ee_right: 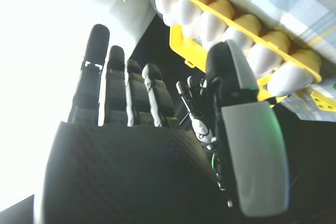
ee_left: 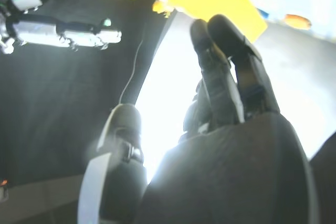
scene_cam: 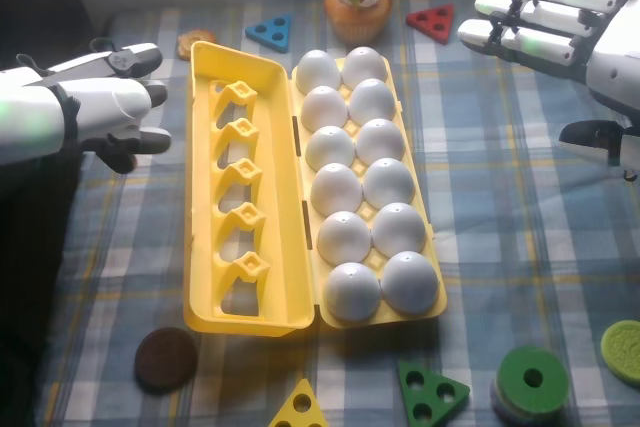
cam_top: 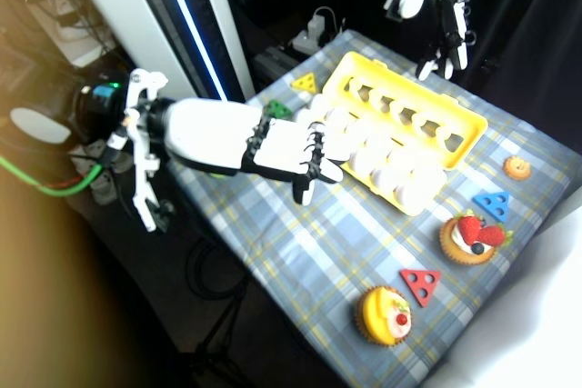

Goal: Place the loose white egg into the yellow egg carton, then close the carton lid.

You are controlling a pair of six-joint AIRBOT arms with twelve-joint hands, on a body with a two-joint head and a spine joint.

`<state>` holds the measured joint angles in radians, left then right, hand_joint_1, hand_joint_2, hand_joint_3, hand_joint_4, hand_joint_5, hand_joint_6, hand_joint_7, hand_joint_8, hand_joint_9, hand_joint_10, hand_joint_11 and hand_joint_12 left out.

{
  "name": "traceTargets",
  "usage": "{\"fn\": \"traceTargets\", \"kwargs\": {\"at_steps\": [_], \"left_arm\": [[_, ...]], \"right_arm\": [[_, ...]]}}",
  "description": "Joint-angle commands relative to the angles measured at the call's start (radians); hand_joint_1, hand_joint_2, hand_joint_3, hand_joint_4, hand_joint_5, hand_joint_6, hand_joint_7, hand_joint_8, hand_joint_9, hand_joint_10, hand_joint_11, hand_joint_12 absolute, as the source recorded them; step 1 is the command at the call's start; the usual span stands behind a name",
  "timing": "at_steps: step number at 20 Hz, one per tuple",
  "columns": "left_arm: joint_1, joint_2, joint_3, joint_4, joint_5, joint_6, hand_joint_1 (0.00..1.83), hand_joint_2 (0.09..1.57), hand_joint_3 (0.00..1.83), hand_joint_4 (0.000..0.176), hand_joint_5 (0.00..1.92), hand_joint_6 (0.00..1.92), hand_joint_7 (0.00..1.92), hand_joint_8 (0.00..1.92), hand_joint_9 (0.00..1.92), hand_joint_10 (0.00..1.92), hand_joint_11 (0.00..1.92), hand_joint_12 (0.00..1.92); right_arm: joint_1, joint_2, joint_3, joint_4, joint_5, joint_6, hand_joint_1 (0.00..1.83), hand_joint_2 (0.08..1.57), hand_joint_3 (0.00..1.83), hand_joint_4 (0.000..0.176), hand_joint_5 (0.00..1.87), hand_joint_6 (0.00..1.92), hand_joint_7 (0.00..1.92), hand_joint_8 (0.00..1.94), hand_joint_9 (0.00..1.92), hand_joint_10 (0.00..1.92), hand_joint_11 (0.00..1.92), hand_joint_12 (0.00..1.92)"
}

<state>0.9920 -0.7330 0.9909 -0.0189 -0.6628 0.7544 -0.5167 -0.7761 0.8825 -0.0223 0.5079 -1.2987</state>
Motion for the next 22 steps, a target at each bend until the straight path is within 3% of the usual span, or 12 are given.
{"fn": "traceTargets", "kwargs": {"at_steps": [1, 6, 8, 10, 11, 13, 16, 18, 19, 20, 21, 22], "left_arm": [[-0.009, -0.006, 0.006, -0.01, -0.09, -0.009, 0.11, 1.32, 0.01, 0.0, 0.0, 0.0, 0.24, 0.01, 0.52, 0.0, 0.09, 1.5], [-0.009, -0.022, 0.018, -0.009, -0.059, -0.026, 0.09, 1.31, 0.0, 0.0, 0.0, 0.0, 0.26, 0.01, 0.43, 0.0, 0.0, 1.48], [-0.009, -0.025, 0.027, 0.014, -0.036, -0.061, 0.04, 1.27, 0.0, 0.0, 0.0, 0.0, 0.28, 0.01, 0.42, 0.0, 0.0, 1.44], [-0.018, -0.034, 0.047, 0.064, 0.002, -0.128, 0.04, 1.26, 0.0, 0.0, 0.0, 0.0, 0.28, 0.01, 0.41, 0.0, 0.0, 1.42], [-0.025, -0.037, 0.055, 0.082, 0.025, -0.143, 0.03, 1.25, 0.0, 0.0, 0.0, 0.0, 0.29, 0.01, 0.42, 0.01, 0.0, 1.47], [-0.038, -0.044, 0.069, 0.13, 0.059, -0.193, 0.04, 1.26, 0.0, 0.0, 0.0, 0.0, 0.29, 0.0, 0.42, 0.01, 0.0, 1.54], [-0.067, -0.044, 0.082, 0.228, 0.111, -0.277, 0.08, 1.26, 0.0, 0.0, 0.0, 0.0, 0.27, 0.0, 0.45, 0.02, 0.02, 1.6], [-0.079, -0.043, 0.085, 0.286, 0.124, -0.325, 0.06, 1.28, 0.0, 0.0, 0.0, 0.0, 0.26, 0.0, 0.47, 0.02, 0.13, 1.5], [-0.081, -0.043, 0.088, 0.31, 0.126, -0.348, 0.06, 1.26, 0.0, 0.0, 0.0, 0.0, 0.25, 0.0, 0.46, 0.02, 0.17, 1.51], [-0.084, -0.043, 0.092, 0.338, 0.132, -0.376, 0.06, 1.26, 0.0, 0.0, 0.0, 0.0, 0.25, 0.0, 0.46, 0.02, 0.17, 1.51], [-0.085, -0.042, 0.095, 0.362, 0.135, -0.405, 0.08, 1.23, 0.0, 0.0, 0.0, 0.0, 0.23, 0.0, 0.5, 0.03, 0.23, 1.43], [-0.085, -0.042, 0.098, 0.376, 0.141, -0.421, 0.08, 1.25, 0.0, 0.0, 0.0, 0.0, 0.22, 0.0, 0.52, 0.04, 0.21, 1.38]], "right_arm": [[0.003, 0.009, -0.002, 0.004, 0.109, -0.004, 0.75, 1.31, 0.0, 0.0, 0.0, 0.0, 0.03, 0.01, 0.0, 0.39, 0.0, 1.62], [-0.001, 0.009, -0.002, 0.004, 0.106, -0.004, 0.67, 1.31, 0.0, 0.0, 0.0, 0.0, 0.03, 0.01, 0.0, 0.42, 0.0, 1.66], [-0.001, 0.009, -0.002, 0.003, 0.102, -0.004, 0.66, 1.31, 0.0, 0.0, 0.0, 0.0, 0.05, 0.03, 0.0, 0.55, 0.0, 1.73], [-0.001, 0.009, -0.001, 0.003, 0.091, -0.004, 0.67, 1.31, 0.0, 0.0, 0.0, 0.0, 0.03, 0.02, 0.0, 0.5, 0.0, 1.64], [-0.001, 0.009, -0.001, 0.003, 0.087, -0.004, 0.65, 1.31, 0.0, 0.0, 0.0, 0.0, 0.01, 0.01, 0.0, 0.37, 0.0, 1.62], [0.0, 0.009, -0.001, 0.003, 0.076, -0.004, 0.61, 1.31, 0.0, 0.0, 0.0, 0.0, 0.0, 0.0, 0.0, 0.41, 0.0, 1.62], [0.0, 0.007, 0.001, 0.003, 0.063, -0.004, 0.59, 1.31, 0.0, 0.0, 0.0, 0.0, 0.0, 0.0, 0.0, 0.31, 0.0, 1.55], [0.0, 0.0, 0.004, 0.003, 0.057, -0.004, 0.56, 1.32, 0.01, 0.0, 0.0, 0.0, 0.0, 0.0, 0.0, 0.37, 0.0, 1.68], [0.0, -0.002, 0.005, 0.003, 0.057, -0.004, 0.56, 1.33, 0.01, 0.0, 0.0, 0.0, 0.03, 0.01, 0.0, 0.5, 0.0, 1.81], [0.0, -0.003, 0.005, 0.003, 0.054, -0.004, 0.56, 1.33, 0.01, 0.0, 0.0, 0.0, 0.03, 0.01, 0.0, 0.5, 0.0, 1.81], [0.0, -0.003, 0.007, 0.003, 0.053, -0.004, 0.5, 1.31, 0.0, 0.0, 0.0, 0.0, 0.02, 0.01, 0.0, 0.24, 0.0, 1.71], [0.0, -0.004, 0.008, 0.003, 0.052, -0.004, 0.51, 1.31, 0.0, 0.0, 0.0, 0.0, 0.0, 0.0, 0.0, 0.13, 0.0, 1.51]]}}
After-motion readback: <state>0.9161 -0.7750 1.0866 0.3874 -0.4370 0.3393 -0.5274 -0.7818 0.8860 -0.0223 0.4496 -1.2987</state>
